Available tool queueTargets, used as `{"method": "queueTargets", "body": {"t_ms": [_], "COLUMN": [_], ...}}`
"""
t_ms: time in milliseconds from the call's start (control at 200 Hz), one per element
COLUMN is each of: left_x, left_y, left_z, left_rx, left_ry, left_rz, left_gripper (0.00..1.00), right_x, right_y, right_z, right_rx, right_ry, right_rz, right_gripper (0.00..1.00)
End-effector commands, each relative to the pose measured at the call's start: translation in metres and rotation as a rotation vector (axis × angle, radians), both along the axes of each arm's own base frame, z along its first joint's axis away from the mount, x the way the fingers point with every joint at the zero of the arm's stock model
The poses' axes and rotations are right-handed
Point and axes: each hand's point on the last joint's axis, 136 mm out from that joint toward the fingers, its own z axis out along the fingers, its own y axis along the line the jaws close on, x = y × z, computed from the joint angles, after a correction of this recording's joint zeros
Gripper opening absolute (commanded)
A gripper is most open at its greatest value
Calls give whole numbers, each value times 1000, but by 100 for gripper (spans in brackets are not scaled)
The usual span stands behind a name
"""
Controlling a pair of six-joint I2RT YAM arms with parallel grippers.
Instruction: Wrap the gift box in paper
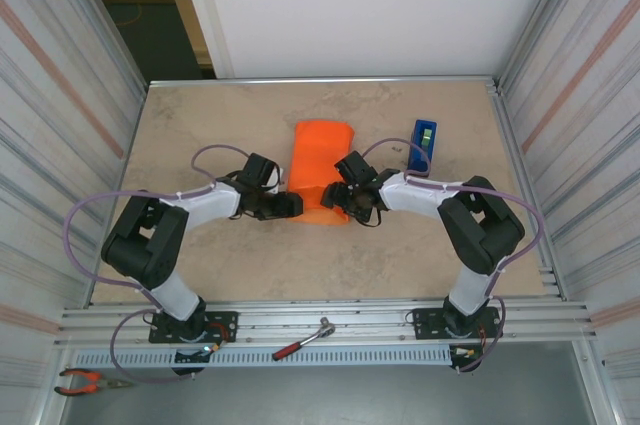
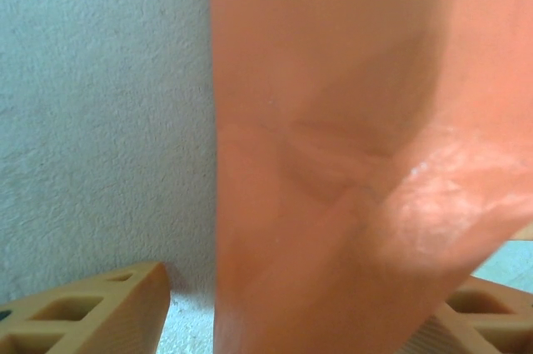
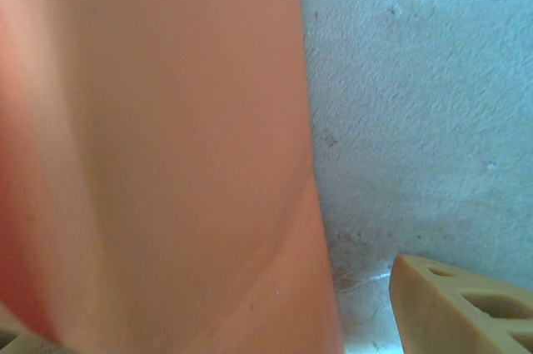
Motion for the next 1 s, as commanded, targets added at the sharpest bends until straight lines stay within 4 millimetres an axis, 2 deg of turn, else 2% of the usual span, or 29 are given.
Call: {"method": "queueTargets", "body": {"t_ms": [0, 180, 386, 556, 696, 837, 992], "left_x": [13, 13, 10, 12, 15, 18, 19], "left_y": [5, 4, 5, 5, 1, -2, -15], "left_z": [-5, 13, 37, 60, 58, 49, 42], "left_rx": [54, 31, 3, -3, 8, 8, 12], "left_ry": [-47, -92, -135, -193, -186, -179, -200], "left_rz": [23, 31, 29, -2, -27, -33, -58], "left_gripper": [67, 67, 69, 74, 75, 74, 74], "right_x": [4, 11, 10, 11, 15, 17, 15], "right_y": [0, -4, -9, -25, -34, -27, -20], "right_z": [10, 20, 16, 13, 15, 22, 28], "right_rx": [-27, -27, -39, -62, -70, -42, -31], "right_ry": [-32, -57, -47, -48, -54, -68, -79], "right_rz": [17, 6, 7, -12, -26, 7, 33], "right_gripper": [77, 76, 73, 72, 71, 70, 70]}}
